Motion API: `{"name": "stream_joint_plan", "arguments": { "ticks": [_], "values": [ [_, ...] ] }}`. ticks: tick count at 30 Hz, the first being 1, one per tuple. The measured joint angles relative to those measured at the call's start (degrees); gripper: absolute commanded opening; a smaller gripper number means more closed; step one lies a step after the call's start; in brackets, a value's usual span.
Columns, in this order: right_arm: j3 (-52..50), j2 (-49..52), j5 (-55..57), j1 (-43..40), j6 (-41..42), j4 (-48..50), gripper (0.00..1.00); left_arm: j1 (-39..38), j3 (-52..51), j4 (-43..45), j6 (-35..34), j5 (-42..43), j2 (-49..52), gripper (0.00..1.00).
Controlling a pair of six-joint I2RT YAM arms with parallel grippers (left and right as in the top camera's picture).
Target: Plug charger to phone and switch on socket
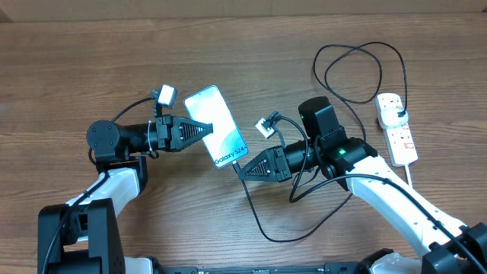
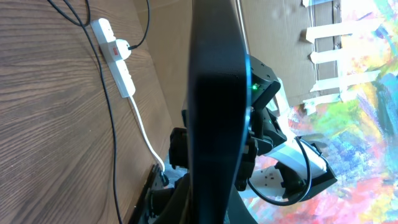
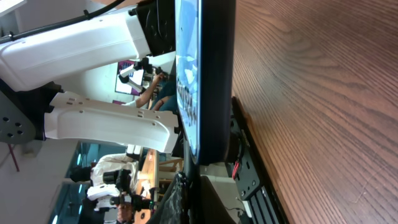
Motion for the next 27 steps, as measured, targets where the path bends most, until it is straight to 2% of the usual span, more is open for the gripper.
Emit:
{"name": "stream_joint_plan", "arguments": {
  "ticks": [13, 21, 27],
  "values": [
    [-0.1, 0.0, 1.1, 0.0, 0.3, 6.8, 0.04, 0.6, 0.5, 0.0, 0.0, -1.2, 0.0, 0.04],
    [-0.1, -0.1, 2.5, 0.0, 0.4, 5.7, 0.28, 0.4, 0.7, 0.0, 0.1, 0.0, 0.0, 0.04],
    [-0.1, -0.2, 2.7, 0.0, 0.4, 1.6, 0.31, 0.4, 0.7, 0.0, 1.5, 0.0, 0.0, 0.04]
  ]
}}
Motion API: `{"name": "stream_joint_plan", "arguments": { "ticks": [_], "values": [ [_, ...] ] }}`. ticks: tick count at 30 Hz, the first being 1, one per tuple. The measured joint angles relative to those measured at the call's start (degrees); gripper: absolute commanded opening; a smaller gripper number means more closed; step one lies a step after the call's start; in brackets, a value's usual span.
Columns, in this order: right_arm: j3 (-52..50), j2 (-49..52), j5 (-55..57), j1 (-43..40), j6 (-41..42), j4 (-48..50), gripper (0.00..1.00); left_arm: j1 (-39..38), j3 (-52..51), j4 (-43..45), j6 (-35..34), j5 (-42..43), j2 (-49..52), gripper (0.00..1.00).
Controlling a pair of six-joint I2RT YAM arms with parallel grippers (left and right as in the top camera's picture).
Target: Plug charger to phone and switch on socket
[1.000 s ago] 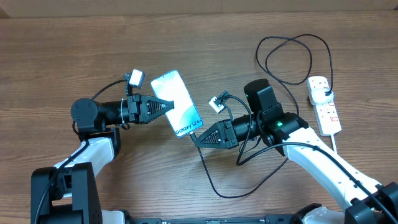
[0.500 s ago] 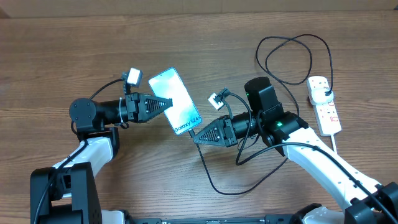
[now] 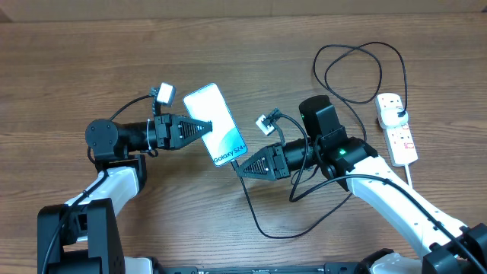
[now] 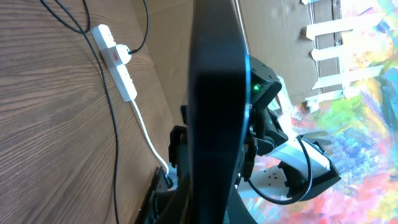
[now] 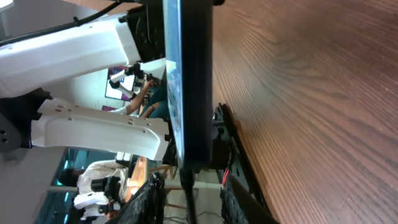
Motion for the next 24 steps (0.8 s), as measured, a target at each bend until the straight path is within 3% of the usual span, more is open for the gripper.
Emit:
{"name": "stream_joint_plan", "arguments": {
  "ticks": [7, 16, 24],
  "values": [
    [0.0, 0.0, 0.2, 0.0, -0.2, -3.3, 0.30, 0.0, 0.0, 0.0, 1.5, -0.2, 0.0, 0.04],
    [0.0, 0.0, 1.9, 0.0, -0.7, -3.4, 0.16, 0.0, 0.0, 0.0, 2.4, -0.4, 0.0, 0.04],
    [0.0, 0.0, 2.3, 0.0, 0.4, -1.0, 0.15, 0.0, 0.0, 0.0, 2.6, -0.6, 0.0, 0.04]
  ]
}}
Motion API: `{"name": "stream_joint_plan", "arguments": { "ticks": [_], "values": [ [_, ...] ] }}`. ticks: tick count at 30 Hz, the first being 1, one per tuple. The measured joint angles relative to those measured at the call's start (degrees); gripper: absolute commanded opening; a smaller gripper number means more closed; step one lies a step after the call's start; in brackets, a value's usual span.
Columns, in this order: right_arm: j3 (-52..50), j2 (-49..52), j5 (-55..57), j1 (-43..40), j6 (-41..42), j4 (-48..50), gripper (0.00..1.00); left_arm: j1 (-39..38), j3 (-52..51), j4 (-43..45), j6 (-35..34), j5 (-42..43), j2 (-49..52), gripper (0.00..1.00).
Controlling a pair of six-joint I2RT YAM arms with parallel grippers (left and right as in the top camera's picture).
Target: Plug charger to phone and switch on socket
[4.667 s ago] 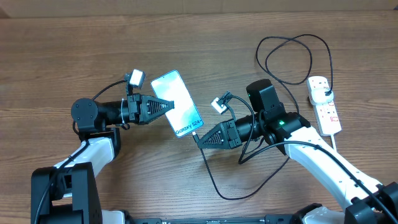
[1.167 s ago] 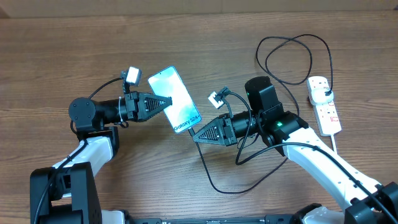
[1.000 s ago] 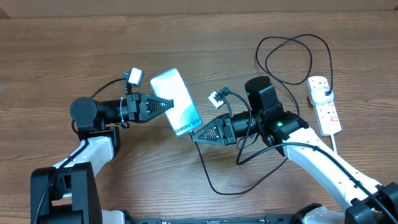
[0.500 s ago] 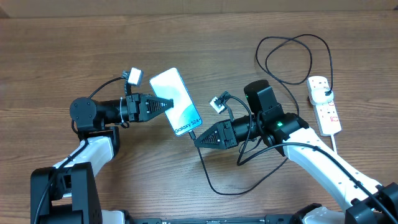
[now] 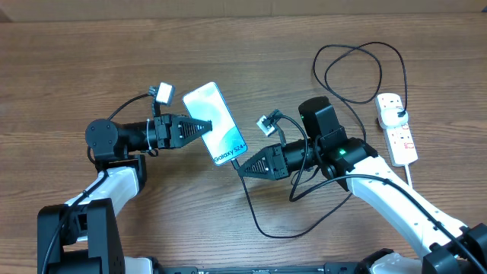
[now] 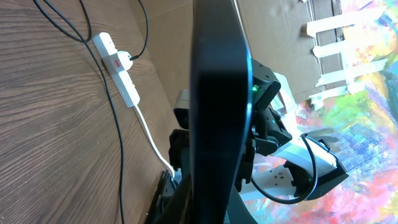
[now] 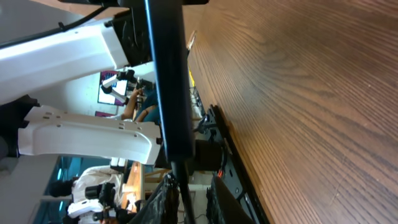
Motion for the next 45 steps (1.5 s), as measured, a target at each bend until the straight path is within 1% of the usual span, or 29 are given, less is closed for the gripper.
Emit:
{"name": "stream_joint_plan", "arguments": {
  "ticks": [3, 8, 13, 15, 16, 20, 23, 33, 42, 45],
  "values": [
    [0.0, 0.0, 0.1, 0.0, 0.5, -0.2, 0.15, 0.0, 0.0, 0.0, 0.0, 0.0, 0.0, 0.04],
    [0.0, 0.0, 0.0, 0.0, 0.8, -2.2, 0.08, 0.0, 0.0, 0.0, 0.4, 0.0, 0.0, 0.04],
    [0.0, -0.3, -0.1, 0.0, 1.0, -2.8, 0.08, 0.0, 0.0, 0.0, 0.5, 0.0, 0.0, 0.04],
    [0.0, -0.3, 0.0, 0.0, 1.0, -2.8, 0.09, 0.0, 0.0, 0.0, 0.5, 0.0, 0.0, 0.04],
    [0.0, -0.3, 0.0, 0.0, 1.1, -2.8, 0.12, 0.0, 0.0, 0.0, 0.5, 0.0, 0.0, 0.04],
    [0.0, -0.3, 0.1, 0.4, 2.3, -2.8, 0.17, 0.0, 0.0, 0.0, 0.5, 0.0, 0.0, 0.04],
    [0.0, -0.3, 0.2, 1.3, 2.4, -2.7, 0.18, 0.0, 0.0, 0.0, 0.5, 0.0, 0.0, 0.04],
    [0.0, -0.3, 0.4, 2.5, 2.7, 0.6, 0.04, 0.0, 0.0, 0.0, 0.4, 0.0, 0.0, 0.04],
    [-0.2, -0.3, 0.3, 2.5, 4.7, 8.2, 0.04, 0.3, 0.1, 0.0, 0.4, -2.7, 0.0, 0.04],
    [-0.2, -0.3, 0.6, 2.5, 5.3, 9.1, 0.04, 0.4, 0.1, 0.0, 0.4, -3.2, 0.0, 0.04]
  ]
}}
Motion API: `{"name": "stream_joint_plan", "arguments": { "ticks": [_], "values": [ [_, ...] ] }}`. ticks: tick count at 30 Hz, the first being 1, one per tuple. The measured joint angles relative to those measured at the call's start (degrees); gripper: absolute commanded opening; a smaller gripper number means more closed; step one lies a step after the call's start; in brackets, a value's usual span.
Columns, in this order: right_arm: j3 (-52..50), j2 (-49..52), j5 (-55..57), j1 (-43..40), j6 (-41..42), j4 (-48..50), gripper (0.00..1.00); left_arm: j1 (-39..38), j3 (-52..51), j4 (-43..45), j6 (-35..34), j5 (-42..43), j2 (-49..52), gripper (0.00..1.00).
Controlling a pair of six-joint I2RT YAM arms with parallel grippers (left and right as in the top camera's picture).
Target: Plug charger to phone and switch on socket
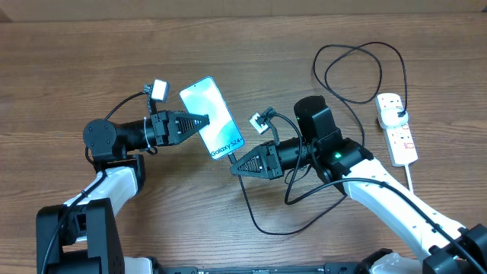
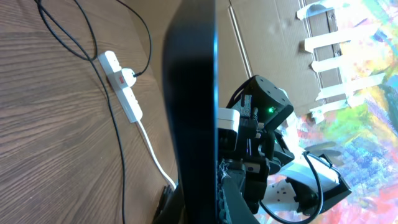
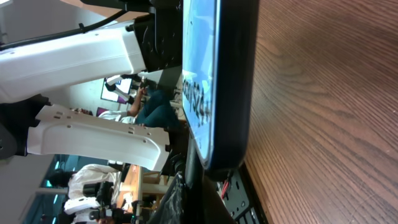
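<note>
The phone (image 1: 213, 118), its lit screen reading "Galaxy S24", is held off the table, with my left gripper (image 1: 199, 122) shut on its upper half. In the left wrist view the phone (image 2: 193, 106) is seen edge-on between that gripper's (image 2: 202, 199) fingers. My right gripper (image 1: 233, 169) sits just below the phone's bottom edge, shut on the charger plug. The plug itself is hidden between the fingers. In the right wrist view the phone (image 3: 230, 81) stands right above that gripper (image 3: 193, 199). The black cable (image 1: 251, 213) trails from it across the table.
A white power strip (image 1: 399, 129) lies at the right edge of the table, with a white plug (image 1: 392, 113) in its top socket. Black cable loops (image 1: 358, 72) lie behind it. Wooden table (image 1: 76, 53) all round.
The phone has shifted slightly up and left and turned, so its screen faces the right wrist camera again. My right gripper has moved left, closer under the phone's bottom edge.
All along my left gripper held the phone in the air and my right gripper held the charger end near the phone's bottom edge. Over the moments the phone tilted edge-on to the right wrist camera, and now it is turned back with the right gripper directly beneath it.
</note>
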Motion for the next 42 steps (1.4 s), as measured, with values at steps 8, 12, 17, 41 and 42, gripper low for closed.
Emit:
{"name": "stream_joint_plan", "arguments": {
  "ticks": [8, 12, 17, 41, 42],
  "values": [
    [0.0, 0.0, 0.7, 0.0, 0.2, -1.0, 0.04, 0.0, 0.0, 0.0, 0.0, 0.1, 0.0, 0.04],
    [-0.2, 0.0, 0.9, 0.1, 0.3, 1.1, 0.04, 0.0, 0.0, 0.0, 0.1, -0.2, 0.0, 0.04],
    [-0.5, 0.0, 1.0, 0.1, 2.0, 4.8, 0.04, 0.5, 0.4, 0.0, 0.0, -0.8, 0.0, 0.04],
    [-0.6, 0.0, 2.0, 1.1, 2.7, 0.2, 0.94, -0.5, 0.7, 0.0, 2.2, 3.7, 0.0, 0.04],
    [-0.5, 0.0, 2.2, 1.1, 1.6, -1.0, 0.98, -0.5, 0.7, 0.0, 2.3, 3.7, 0.0, 0.05]
  ]
}}
